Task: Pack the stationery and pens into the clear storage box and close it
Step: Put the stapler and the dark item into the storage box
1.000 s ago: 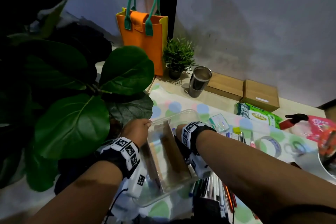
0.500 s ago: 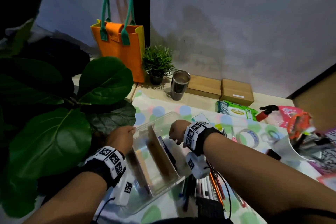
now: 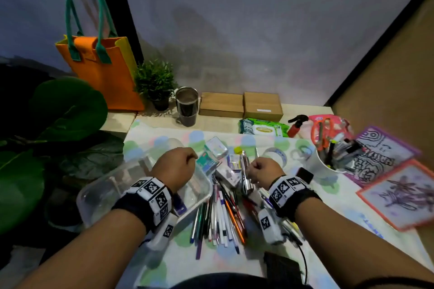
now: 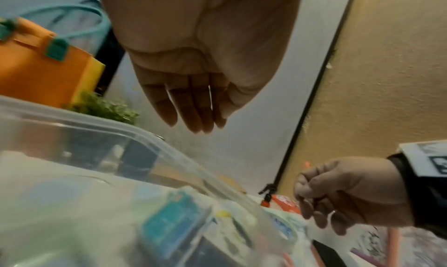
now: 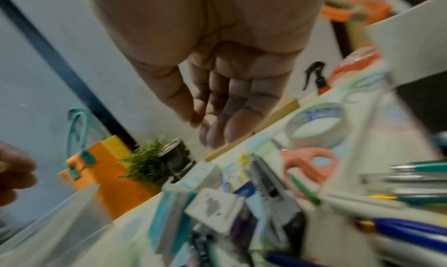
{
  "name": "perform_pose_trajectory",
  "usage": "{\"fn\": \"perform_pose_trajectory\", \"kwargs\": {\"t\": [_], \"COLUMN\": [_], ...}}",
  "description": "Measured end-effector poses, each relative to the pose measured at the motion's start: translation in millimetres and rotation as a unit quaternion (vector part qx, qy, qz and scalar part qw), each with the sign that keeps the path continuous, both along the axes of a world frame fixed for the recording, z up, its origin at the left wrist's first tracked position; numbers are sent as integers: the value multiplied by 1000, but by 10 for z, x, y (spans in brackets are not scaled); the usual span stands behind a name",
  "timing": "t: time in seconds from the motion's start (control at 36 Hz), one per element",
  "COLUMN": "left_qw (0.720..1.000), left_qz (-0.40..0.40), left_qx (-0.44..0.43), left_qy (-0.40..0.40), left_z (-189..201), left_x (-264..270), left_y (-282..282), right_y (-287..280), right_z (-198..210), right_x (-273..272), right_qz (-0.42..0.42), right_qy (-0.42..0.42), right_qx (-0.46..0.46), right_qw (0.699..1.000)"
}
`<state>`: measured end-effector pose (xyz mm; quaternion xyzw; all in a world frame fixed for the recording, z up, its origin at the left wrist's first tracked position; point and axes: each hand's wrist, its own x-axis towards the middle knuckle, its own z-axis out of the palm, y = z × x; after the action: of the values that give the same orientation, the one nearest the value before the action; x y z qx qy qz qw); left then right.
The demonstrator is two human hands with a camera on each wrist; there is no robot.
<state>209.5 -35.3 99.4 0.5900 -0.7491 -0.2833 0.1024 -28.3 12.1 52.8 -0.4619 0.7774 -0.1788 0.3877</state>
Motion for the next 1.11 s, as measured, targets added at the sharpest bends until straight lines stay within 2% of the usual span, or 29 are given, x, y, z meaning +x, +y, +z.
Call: {"fn": "perform_pose_trajectory", "kwargs": {"t": [0.17,0.33,0.47,0.58,0.75,0.92,0.97,1.03,1.11], "left_qw": [997,989,981,977,979,985,985,977,964], "left_qz": [-77,-128,-131,-134,-113,-49,-21,18,65], "left_qx": [18,63,122,143,153,166,167,179,180], "left_qy": [1,-42,-78,-87,-78,4,46,112,183], "left_z": [-79,-417,-715,-843,-869,-786,-741,-661,-544], "left_x": [-811,-1321,-1445,-1466,-1468,-1485,-1509,-1541,-1549], "left_y": [255,435,525,565,551,420,365,328,288], "right_y": [277,428,423,402,324,355,410,455,467], "right_z": [-213,-541,-735,-834,-786,-588,-469,-360,-250], "right_x": [-612,-1026,-1177,-1228,-1214,-1052,-954,-838,-653], "right_qz": [-53,-78,-99,-80,-106,-131,-126,-73,33], "right_qy": [105,167,155,165,148,49,-4,-44,-53], "right_qx": [54,116,138,101,62,-59,-67,-62,-76], "right_qw": [992,976,973,978,981,988,990,994,995]}}
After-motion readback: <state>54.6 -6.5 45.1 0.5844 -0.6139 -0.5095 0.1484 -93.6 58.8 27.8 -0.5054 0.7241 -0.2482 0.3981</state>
